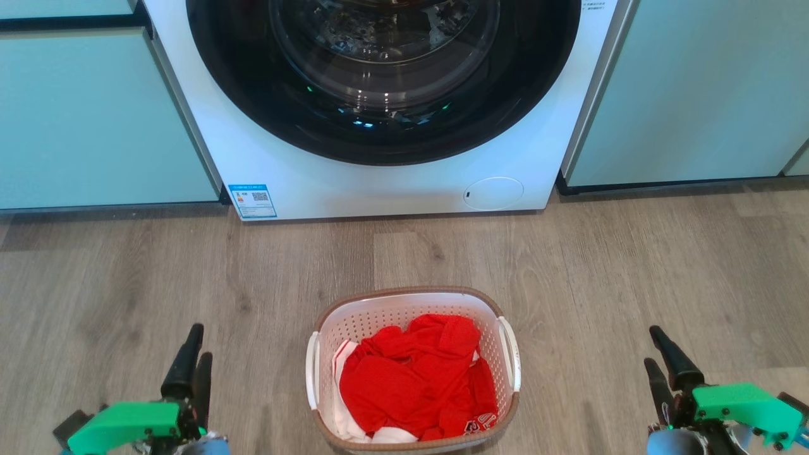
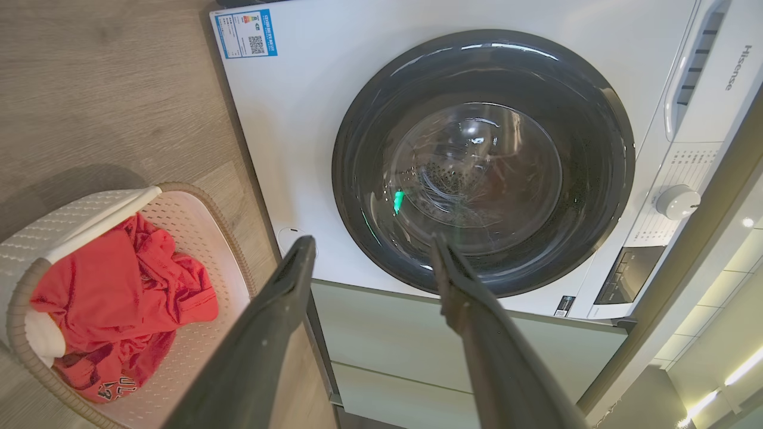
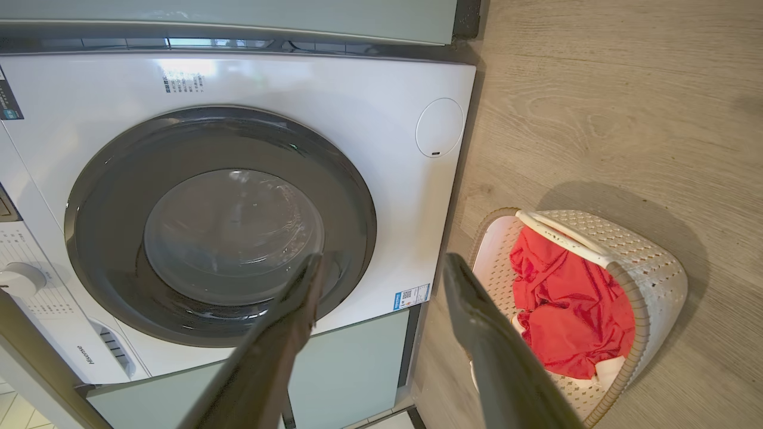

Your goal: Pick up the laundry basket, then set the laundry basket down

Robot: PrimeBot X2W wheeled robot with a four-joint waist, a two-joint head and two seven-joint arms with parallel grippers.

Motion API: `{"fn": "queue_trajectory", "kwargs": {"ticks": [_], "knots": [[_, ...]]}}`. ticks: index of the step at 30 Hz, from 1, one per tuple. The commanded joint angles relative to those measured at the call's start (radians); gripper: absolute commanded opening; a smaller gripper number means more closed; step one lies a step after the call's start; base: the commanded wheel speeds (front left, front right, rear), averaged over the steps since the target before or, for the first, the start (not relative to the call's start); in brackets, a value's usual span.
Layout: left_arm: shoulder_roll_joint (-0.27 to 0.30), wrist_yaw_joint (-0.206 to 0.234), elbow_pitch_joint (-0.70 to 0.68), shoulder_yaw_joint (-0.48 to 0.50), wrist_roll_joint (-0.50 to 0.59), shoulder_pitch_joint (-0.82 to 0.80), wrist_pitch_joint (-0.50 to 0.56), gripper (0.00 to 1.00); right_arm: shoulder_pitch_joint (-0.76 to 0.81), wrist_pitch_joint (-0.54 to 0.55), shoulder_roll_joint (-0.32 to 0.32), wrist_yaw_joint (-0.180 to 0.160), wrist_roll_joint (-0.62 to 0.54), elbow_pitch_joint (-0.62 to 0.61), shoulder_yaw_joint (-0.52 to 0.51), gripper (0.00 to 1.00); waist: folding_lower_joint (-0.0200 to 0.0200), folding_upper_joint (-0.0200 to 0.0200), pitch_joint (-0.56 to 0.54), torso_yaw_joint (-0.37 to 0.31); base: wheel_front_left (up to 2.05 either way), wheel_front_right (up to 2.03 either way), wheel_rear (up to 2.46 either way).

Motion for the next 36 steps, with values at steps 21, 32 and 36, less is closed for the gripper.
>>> {"fn": "queue_trajectory", "kwargs": {"ticks": [21, 32, 36], "knots": [[0.013, 0.056, -0.163, -0.046, 0.354, -0.051, -0.073, 1.00, -0.051, -0.074, -0.008, 0.002, -0.360, -0.133, 0.058, 1.00, 0.0000, 0.0000, 0.000, -0.001, 0.00, 0.00, 0.00], [0.014, 0.089, -0.198, -0.088, 0.562, -0.048, -0.102, 1.00, -0.054, -0.103, -0.009, 0.002, -0.517, -0.161, 0.095, 1.00, 0.0000, 0.0000, 0.000, -0.001, 0.00, 0.00, 0.00], [0.023, 0.108, -0.209, -0.102, 0.631, -0.046, -0.114, 1.00, -0.054, -0.115, -0.009, 0.003, -0.575, -0.169, 0.109, 1.00, 0.0000, 0.0000, 0.000, -0.003, 0.00, 0.00, 0.00]]}}
